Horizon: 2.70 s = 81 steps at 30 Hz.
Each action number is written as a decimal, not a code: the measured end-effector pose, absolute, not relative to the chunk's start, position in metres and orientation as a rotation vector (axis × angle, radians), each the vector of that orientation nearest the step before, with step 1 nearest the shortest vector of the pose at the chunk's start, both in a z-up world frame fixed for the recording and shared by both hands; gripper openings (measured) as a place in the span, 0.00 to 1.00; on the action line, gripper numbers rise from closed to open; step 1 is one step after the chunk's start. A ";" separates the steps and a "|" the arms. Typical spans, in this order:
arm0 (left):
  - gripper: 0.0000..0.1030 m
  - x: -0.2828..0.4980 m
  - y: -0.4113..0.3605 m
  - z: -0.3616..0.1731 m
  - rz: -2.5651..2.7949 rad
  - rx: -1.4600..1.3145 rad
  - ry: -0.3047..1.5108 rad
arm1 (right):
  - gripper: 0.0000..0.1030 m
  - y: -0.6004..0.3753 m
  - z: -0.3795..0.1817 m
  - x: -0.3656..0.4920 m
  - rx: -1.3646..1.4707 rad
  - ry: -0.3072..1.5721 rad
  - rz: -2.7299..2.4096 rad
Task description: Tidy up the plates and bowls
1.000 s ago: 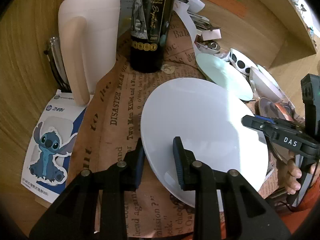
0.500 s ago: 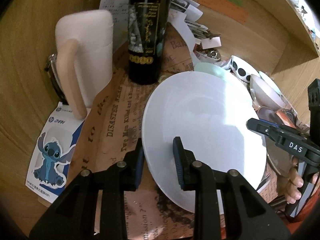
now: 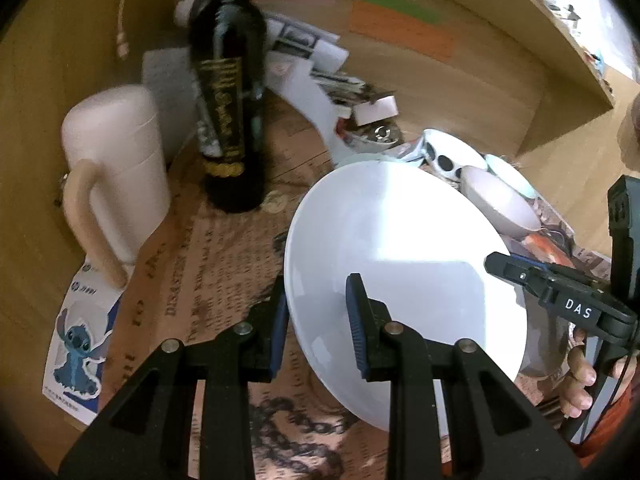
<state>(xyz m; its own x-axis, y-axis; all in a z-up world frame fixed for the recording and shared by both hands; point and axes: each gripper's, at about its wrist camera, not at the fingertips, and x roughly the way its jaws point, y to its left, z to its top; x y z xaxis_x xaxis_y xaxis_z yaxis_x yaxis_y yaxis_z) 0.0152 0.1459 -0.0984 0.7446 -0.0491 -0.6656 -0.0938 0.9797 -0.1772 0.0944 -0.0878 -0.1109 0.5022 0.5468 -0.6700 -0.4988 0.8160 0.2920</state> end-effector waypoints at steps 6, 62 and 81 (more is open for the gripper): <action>0.27 0.021 0.126 -0.090 -0.007 -0.191 0.714 | 0.23 -0.111 -0.107 0.094 0.100 0.812 0.604; 0.29 0.057 0.003 -0.128 -0.096 -0.064 0.862 | 0.23 -0.230 -0.145 0.091 0.167 0.846 0.510; 0.33 0.064 -0.011 -0.135 -0.094 0.011 0.848 | 0.22 -0.236 -0.142 0.091 0.167 0.828 0.515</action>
